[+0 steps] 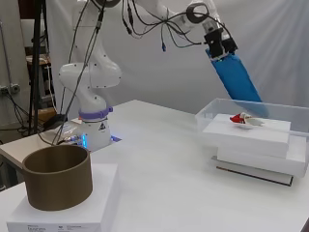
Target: Teleoperate dual arm-hand system to remove items from a box
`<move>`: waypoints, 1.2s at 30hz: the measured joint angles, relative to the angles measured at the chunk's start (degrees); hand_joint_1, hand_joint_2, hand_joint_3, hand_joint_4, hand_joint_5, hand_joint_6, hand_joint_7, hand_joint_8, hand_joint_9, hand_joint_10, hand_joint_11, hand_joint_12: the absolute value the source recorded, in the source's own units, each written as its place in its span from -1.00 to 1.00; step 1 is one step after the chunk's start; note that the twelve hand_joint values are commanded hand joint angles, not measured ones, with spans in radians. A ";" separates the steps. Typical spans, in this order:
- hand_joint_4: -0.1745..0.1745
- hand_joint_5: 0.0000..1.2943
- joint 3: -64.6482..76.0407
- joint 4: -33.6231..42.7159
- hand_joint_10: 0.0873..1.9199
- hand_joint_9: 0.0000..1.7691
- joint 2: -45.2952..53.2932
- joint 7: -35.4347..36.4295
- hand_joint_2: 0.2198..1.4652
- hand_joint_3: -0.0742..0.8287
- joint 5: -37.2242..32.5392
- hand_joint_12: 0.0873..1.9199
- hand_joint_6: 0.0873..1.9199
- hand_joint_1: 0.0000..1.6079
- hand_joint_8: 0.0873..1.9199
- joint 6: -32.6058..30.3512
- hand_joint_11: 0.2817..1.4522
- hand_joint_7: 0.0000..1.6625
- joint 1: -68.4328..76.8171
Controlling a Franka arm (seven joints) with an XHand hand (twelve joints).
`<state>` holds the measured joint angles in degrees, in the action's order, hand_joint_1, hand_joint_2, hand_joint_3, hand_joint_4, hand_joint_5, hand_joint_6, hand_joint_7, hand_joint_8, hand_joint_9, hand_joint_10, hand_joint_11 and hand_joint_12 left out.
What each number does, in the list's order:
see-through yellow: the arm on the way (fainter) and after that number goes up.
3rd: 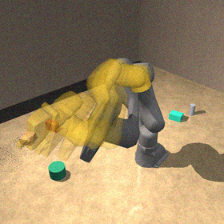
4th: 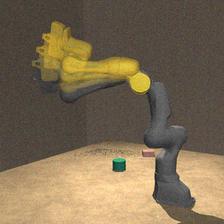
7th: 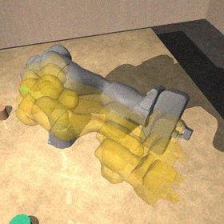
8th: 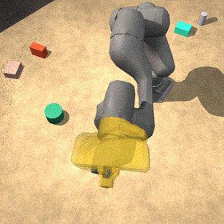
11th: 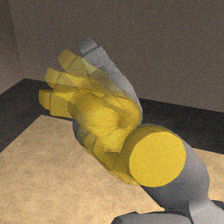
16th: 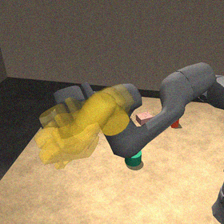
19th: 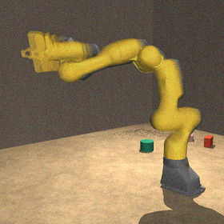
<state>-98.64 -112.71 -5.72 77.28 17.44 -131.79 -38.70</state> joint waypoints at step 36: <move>0.55 -0.61 74.06 -23.29 -1.00 -0.50 -46.84 1.72 -0.03 -0.80 -29.57 -1.00 -1.00 -0.90 -1.00 33.32 -0.63 -0.59 53.23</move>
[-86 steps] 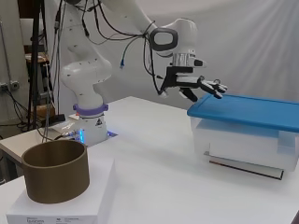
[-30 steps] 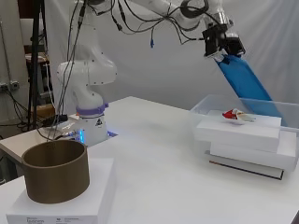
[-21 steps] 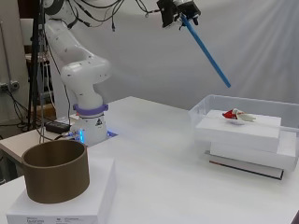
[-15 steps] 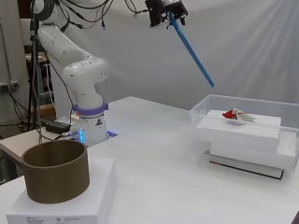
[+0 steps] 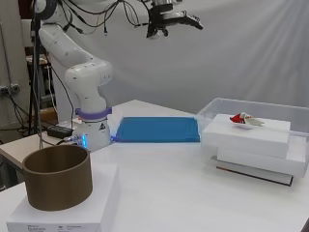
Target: Teleoperate dual arm-hand system to remove items from a box
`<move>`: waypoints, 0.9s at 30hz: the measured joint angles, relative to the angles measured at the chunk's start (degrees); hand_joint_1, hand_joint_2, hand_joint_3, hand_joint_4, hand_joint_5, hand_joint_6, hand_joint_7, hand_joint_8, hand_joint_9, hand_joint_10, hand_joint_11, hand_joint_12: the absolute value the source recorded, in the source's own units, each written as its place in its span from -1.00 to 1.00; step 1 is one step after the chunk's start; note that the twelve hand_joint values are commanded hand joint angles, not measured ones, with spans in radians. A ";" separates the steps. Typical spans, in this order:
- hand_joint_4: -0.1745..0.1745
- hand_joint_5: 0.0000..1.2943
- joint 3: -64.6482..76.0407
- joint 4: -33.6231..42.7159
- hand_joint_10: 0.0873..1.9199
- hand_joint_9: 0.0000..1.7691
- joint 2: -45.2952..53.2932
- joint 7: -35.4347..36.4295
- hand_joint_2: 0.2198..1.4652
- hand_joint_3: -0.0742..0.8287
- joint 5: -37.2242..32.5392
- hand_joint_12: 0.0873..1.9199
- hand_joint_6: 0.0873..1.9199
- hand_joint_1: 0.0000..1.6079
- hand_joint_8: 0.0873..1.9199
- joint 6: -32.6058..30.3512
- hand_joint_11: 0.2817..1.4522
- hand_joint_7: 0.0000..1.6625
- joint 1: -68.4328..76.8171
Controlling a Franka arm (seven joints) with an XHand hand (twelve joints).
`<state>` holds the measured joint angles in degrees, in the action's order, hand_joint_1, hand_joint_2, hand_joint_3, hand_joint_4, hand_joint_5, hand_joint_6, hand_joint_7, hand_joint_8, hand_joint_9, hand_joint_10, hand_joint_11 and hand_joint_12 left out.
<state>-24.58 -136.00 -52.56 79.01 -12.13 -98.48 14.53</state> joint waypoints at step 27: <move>0.36 -0.68 8.84 25.20 -1.00 -0.64 66.72 -22.40 0.06 -0.86 23.21 -1.00 -1.00 -0.66 -1.00 -18.31 -0.62 -0.76 -9.34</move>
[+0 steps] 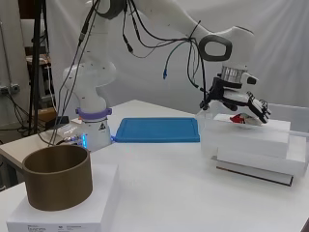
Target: Teleoperate dual arm-hand system to remove items from a box
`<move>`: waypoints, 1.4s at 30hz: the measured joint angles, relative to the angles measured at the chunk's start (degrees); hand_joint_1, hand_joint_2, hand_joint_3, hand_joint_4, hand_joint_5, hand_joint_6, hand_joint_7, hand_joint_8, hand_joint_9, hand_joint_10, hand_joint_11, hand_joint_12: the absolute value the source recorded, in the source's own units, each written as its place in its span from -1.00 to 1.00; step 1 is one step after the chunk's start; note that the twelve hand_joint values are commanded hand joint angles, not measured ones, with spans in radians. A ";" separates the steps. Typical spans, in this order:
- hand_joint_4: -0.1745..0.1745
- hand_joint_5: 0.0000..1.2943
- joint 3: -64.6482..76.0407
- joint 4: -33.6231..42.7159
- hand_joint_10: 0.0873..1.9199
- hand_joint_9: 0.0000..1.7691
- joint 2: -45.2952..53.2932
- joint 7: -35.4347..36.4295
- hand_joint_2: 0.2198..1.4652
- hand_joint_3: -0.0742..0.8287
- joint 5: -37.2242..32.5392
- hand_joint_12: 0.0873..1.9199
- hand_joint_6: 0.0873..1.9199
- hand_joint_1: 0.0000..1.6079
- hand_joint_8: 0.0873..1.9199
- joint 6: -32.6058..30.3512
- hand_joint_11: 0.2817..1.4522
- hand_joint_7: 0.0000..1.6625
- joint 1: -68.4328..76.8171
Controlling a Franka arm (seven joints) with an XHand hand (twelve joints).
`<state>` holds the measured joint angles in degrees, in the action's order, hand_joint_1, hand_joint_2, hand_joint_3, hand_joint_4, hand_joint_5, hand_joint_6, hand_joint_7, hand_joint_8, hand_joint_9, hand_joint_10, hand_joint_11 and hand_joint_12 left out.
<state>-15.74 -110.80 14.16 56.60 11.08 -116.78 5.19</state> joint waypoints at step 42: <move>1.00 0.01 52.96 -15.34 1.00 0.46 -42.93 32.38 0.68 -0.84 -6.11 0.94 1.00 0.47 1.00 16.58 0.50 0.22 -6.79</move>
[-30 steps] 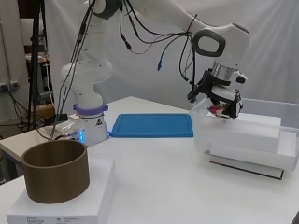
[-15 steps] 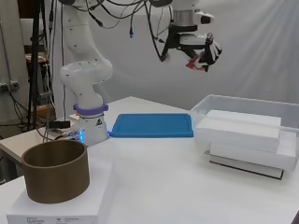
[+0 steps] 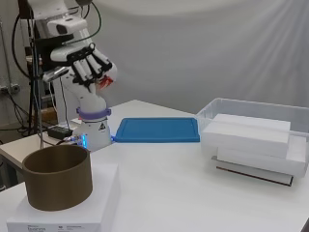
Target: Teleoperate dual arm-hand system to remove items from a box
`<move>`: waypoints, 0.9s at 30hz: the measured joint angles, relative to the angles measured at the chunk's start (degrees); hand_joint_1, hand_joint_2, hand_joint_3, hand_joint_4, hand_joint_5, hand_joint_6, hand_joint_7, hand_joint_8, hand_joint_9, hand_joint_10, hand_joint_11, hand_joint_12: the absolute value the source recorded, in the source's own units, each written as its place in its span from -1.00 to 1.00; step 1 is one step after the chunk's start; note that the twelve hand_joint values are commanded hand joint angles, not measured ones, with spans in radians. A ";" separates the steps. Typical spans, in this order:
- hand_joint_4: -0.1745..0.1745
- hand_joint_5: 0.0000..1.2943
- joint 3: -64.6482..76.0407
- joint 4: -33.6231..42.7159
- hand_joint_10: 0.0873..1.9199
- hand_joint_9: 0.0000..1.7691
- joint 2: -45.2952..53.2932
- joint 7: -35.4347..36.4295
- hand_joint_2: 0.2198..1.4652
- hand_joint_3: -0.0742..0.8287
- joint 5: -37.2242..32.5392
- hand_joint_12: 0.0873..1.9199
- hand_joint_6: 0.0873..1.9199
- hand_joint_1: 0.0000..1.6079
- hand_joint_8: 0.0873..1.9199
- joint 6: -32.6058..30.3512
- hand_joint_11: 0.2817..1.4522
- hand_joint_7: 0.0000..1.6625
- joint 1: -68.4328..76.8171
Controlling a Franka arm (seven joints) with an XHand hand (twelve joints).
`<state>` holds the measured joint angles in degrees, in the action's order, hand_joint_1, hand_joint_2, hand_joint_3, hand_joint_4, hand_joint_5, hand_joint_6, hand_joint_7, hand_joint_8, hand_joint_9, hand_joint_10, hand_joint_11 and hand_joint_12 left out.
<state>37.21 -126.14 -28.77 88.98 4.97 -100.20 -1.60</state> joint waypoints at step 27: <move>0.35 -0.73 20.39 9.78 -1.00 -0.61 24.67 -7.09 0.04 -0.84 9.19 -1.00 -1.00 -0.95 -1.00 -8.68 -0.59 -0.79 17.28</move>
<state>57.60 -116.36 -4.10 81.89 14.17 -108.88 15.68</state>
